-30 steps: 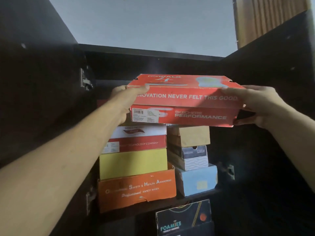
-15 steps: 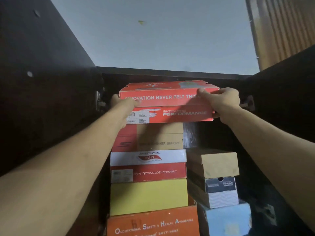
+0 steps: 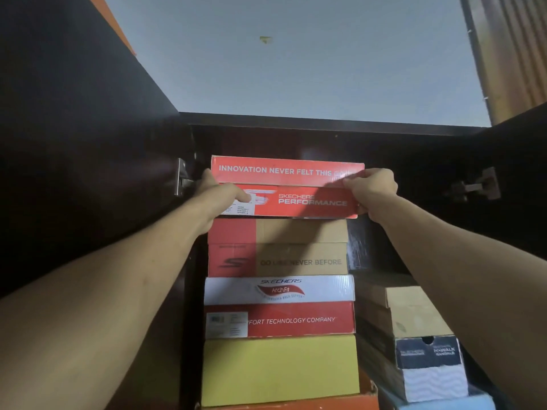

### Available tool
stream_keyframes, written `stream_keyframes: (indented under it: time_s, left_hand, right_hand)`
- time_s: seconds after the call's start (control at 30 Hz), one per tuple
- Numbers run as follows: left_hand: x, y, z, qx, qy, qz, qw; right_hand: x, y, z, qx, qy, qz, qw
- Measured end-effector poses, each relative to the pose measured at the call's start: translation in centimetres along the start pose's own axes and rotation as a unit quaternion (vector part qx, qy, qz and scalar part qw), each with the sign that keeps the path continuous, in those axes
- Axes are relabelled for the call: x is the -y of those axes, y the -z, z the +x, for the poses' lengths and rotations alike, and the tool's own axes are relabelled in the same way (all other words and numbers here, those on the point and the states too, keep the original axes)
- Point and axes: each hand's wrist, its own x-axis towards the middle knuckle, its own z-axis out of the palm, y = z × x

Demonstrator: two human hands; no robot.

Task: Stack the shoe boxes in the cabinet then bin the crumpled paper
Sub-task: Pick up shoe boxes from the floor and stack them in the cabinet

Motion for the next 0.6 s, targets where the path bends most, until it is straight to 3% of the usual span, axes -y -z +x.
stream_keyframes:
  time_s: [0.23,0.37,0.5,0.6]
  left_hand:
    - [1.8,0.4,0.6,0.022,-0.036,0.033,0.999]
    - [2.6,0.1,0.2,0.027,-0.048,0.140,0.989]
    - [3.4,-0.5,-0.7,0.062,-0.081,0.297,0.949]
    - [4.1,-1.0,-1.1,0.061,-0.105,0.425,0.897]
  right_hand:
    - [-0.7,-1.9,0.0,0.010,0.030,-0.095,0.995]
    - [-1.3,-2.2,-0.9,0.010,0.049,-0.133,0.990]
    - [-2.3,-2.0,-1.2,0.025,0.071,-0.164,0.984]
    - [-3.1,-1.2,-1.7,0.072,0.087,-0.207,0.972]
